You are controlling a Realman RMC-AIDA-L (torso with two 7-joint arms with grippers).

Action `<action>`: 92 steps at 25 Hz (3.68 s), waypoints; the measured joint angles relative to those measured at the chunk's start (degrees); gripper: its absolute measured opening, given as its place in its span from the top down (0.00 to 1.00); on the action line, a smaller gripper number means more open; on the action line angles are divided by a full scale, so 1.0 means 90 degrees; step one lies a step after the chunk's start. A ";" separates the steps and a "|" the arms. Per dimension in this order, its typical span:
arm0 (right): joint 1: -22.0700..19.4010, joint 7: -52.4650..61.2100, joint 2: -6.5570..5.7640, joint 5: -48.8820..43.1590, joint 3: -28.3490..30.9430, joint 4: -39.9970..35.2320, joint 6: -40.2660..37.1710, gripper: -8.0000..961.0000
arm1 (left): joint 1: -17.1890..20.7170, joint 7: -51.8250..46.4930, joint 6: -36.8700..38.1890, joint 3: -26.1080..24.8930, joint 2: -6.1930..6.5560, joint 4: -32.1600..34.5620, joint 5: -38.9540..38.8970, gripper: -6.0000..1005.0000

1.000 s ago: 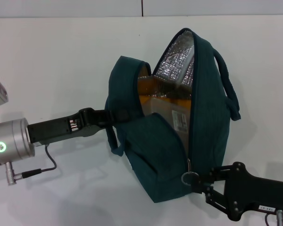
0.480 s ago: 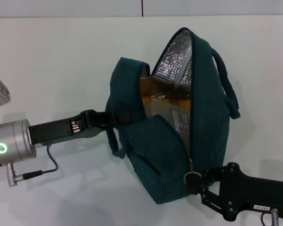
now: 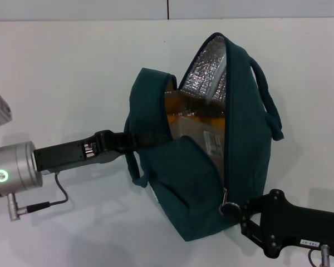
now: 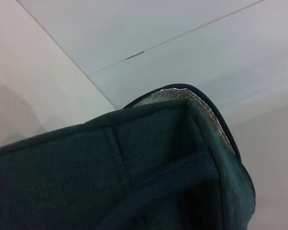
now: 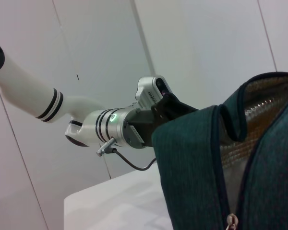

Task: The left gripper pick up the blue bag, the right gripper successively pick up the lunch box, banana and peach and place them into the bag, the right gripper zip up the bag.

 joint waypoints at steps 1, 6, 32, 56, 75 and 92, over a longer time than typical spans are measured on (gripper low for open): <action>-0.0002 0.0006 -0.0002 0.0002 0.0000 0.0000 -0.0006 0.98 | 0.0003 0.0003 0.0000 0.0000 0.0000 0.0000 -0.0001 0.89; -0.0100 0.0039 -0.0030 0.0185 0.0052 0.0040 -0.0293 0.98 | 0.0089 0.0076 -0.0003 -0.0020 0.0020 0.0002 -0.0033 0.88; -0.0138 -0.0033 -0.0046 0.0956 0.0066 0.0012 -0.1063 0.97 | 0.0326 0.1600 0.0325 -0.0203 -0.0114 0.0043 -0.0453 0.62; -0.0083 -0.0301 -0.0036 0.1648 0.0069 -0.0097 -0.1296 0.96 | 0.0797 0.4529 0.1487 -0.0146 -0.0203 0.0000 -0.1157 0.17; 0.0640 -0.0269 0.0001 0.1844 0.0022 -0.0254 -0.0821 0.95 | 0.1147 0.6121 0.1083 0.0521 -0.0241 -0.0561 -0.1188 0.18; 0.1190 -0.0262 0.0003 0.2321 -0.0408 -0.0321 -0.0315 0.95 | 0.0694 0.6603 0.0341 0.0495 -0.0264 -0.1193 -0.1711 0.19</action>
